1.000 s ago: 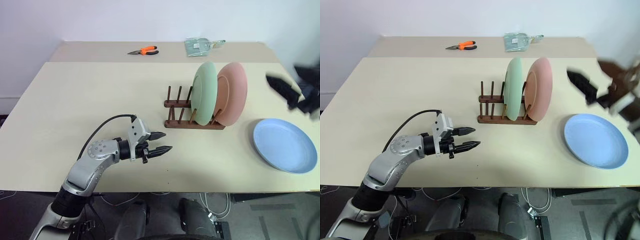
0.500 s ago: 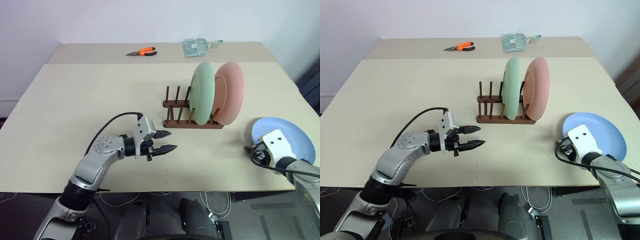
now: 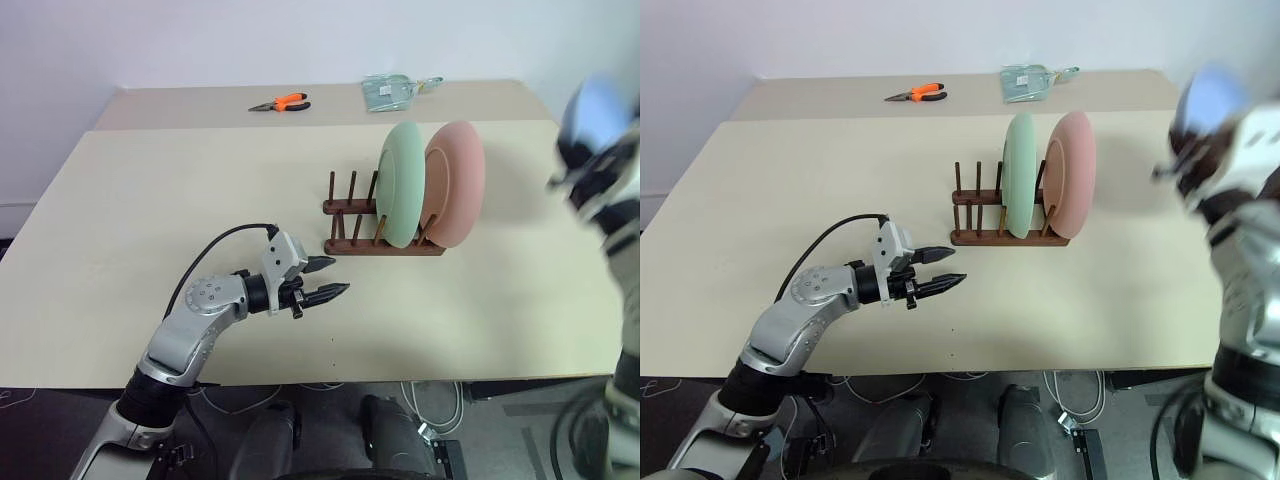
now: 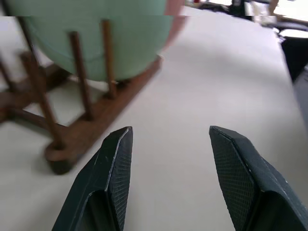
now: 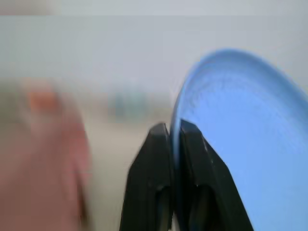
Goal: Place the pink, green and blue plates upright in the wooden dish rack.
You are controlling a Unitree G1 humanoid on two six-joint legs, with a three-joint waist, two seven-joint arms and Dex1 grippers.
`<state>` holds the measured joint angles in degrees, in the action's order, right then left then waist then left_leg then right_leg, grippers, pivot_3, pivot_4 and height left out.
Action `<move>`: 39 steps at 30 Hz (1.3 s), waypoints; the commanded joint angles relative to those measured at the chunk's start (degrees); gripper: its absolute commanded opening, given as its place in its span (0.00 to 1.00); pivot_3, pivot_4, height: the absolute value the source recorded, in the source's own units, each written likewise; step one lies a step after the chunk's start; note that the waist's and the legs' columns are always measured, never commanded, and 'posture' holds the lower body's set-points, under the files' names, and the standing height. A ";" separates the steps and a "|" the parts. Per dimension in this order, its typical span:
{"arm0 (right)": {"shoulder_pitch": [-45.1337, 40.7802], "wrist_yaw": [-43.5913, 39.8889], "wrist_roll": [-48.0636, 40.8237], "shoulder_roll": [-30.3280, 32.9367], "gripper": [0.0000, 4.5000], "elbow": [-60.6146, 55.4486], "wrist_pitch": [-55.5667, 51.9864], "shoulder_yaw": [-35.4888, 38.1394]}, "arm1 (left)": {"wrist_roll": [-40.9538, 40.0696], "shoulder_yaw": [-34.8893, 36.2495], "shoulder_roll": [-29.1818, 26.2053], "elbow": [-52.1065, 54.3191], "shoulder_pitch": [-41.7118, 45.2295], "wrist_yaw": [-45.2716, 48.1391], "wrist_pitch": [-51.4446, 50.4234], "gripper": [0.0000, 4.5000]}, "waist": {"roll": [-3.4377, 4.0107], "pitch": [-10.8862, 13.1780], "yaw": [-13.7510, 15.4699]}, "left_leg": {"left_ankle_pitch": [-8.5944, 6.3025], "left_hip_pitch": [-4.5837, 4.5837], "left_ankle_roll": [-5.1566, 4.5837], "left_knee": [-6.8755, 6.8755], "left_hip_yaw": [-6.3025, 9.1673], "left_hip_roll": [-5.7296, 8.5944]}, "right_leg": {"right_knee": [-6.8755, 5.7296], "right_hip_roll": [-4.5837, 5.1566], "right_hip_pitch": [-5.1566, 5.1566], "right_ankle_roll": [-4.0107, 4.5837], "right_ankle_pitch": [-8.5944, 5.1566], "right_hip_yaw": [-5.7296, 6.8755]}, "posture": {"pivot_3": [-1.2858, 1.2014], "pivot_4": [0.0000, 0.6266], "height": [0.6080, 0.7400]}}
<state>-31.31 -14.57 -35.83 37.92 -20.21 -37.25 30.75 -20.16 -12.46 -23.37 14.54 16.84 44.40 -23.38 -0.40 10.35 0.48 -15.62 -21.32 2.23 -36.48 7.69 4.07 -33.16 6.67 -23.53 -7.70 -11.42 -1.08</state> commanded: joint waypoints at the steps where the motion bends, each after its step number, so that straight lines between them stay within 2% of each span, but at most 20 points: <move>1: -9.55 2.38 -17.57 -3.07 0.02 -6.17 -4.83 0.17 | 1.94 1.47 0.96 -0.97 0.65 -1.99 3.55 0.58 | -0.21 -0.13 0.26 | 0.00 0.01 0.00 0.11 0.09 0.00 | 0.01 0.00 0.00 -0.06 0.08 0.08 | 0.52 0.24 1.00; 4: -16.17 6.17 -28.02 -6.75 0.02 -7.02 -7.08 -2.66 | 3.34 1.95 1.17 -2.87 0.48 -2.73 5.63 0.58 | -0.24 -0.15 0.25 | 0.00 -0.02 0.00 0.16 0.18 0.04 | 0.06 0.06 0.02 -0.06 0.09 0.15 | 0.52 0.24 1.00; 6: -20.75 11.57 -36.18 -14.27 0.02 -6.55 -7.33 -7.76 | 4.50 3.63 0.89 -5.08 0.11 -3.89 8.09 0.58 | -0.22 -0.15 0.01 | 0.00 -0.02 0.00 0.13 0.10 0.06 | 0.07 0.09 -0.01 -0.02 0.08 0.04 | 0.52 0.24 1.00; 8: -22.45 16.74 -37.52 -21.79 0.02 -5.39 -6.87 -12.68 | 5.51 5.53 0.39 -7.45 -0.15 -5.12 10.11 0.58 | -0.17 -0.18 -0.83 | 0.01 0.05 0.00 0.16 0.08 0.04 | 0.01 0.07 -0.08 0.01 0.09 -0.03 | 0.52 0.24 1.00; 12: -21.35 24.68 -37.88 -30.82 0.02 -2.16 -6.70 -18.33 | 7.73 7.93 -1.19 -10.57 -1.02 -6.17 14.03 0.58 | -0.21 -0.23 -1.16 | 0.03 0.05 0.03 0.23 0.15 0.02 | -0.22 -0.04 -0.23 -0.03 0.14 0.02 | 0.52 0.24 1.00; 20: -15.99 33.53 -38.30 -37.31 0.02 0.16 -5.34 -20.62 | 8.07 10.11 -2.21 -10.11 -2.72 -6.83 15.37 0.58 | -0.21 -0.25 -1.27 | 0.07 -0.07 0.10 0.25 0.10 0.08 | -0.23 0.01 -0.41 -0.07 0.18 -0.03 | 0.52 0.24 1.00; 29: -10.49 39.87 -39.39 -39.45 0.02 0.87 -5.09 -21.27 | 8.29 9.77 -1.66 -10.01 -2.40 -7.02 15.48 0.58 | -0.21 -0.26 -1.49 | 0.07 -0.04 0.10 0.29 0.07 0.05 | -0.33 -0.03 -0.48 -0.06 0.18 -0.05 | 0.52 0.24 1.00; 32: -10.71 38.66 -37.14 -38.62 0.23 2.19 -4.45 -21.38 | 8.40 9.72 -1.53 -10.24 -2.12 -6.91 15.67 0.58 | -0.21 -0.26 -1.51 | 0.07 -0.04 0.10 0.30 0.06 0.05 | -0.33 -0.04 -0.48 -0.06 0.18 -0.04 | 0.52 0.24 1.00; 33: -10.88 38.14 -36.57 -38.22 0.34 2.42 -4.33 -21.43 | 8.44 9.67 -1.47 -10.26 -2.02 -6.93 15.66 0.58 | -0.21 -0.26 -1.52 | 0.07 -0.04 0.10 0.29 0.06 0.05 | -0.33 -0.05 -0.48 -0.06 0.18 -0.04 | 0.52 0.24 1.00; 36: -13.31 31.09 -26.80 -31.47 0.66 1.29 -4.03 -25.27 | 8.50 9.56 -1.38 -10.28 -1.86 -6.91 15.59 0.58 | -0.20 -0.25 -1.40 | 0.07 -0.05 0.10 0.28 0.04 0.05 | -0.33 -0.05 -0.48 -0.06 0.18 -0.04 | 0.52 0.24 1.00; 39: -14.60 21.78 -20.20 -23.23 0.66 -1.40 -2.55 -27.05 | 8.69 9.45 -1.31 -9.96 -2.01 -7.16 15.42 0.58 | -0.21 -0.26 -1.37 | 0.07 -0.07 0.10 0.26 -0.01 0.06 | -0.29 -0.04 -0.47 -0.07 0.18 -0.05 | 0.52 0.24 1.00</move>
<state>-44.10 12.38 -58.81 12.99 -17.47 -41.77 3.76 -11.75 -3.49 -24.64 2.53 14.27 37.31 -9.18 -0.61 10.10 -0.88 -15.55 -21.39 2.32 -36.21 7.68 4.13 -33.45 6.63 -24.00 -7.77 -11.24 -1.12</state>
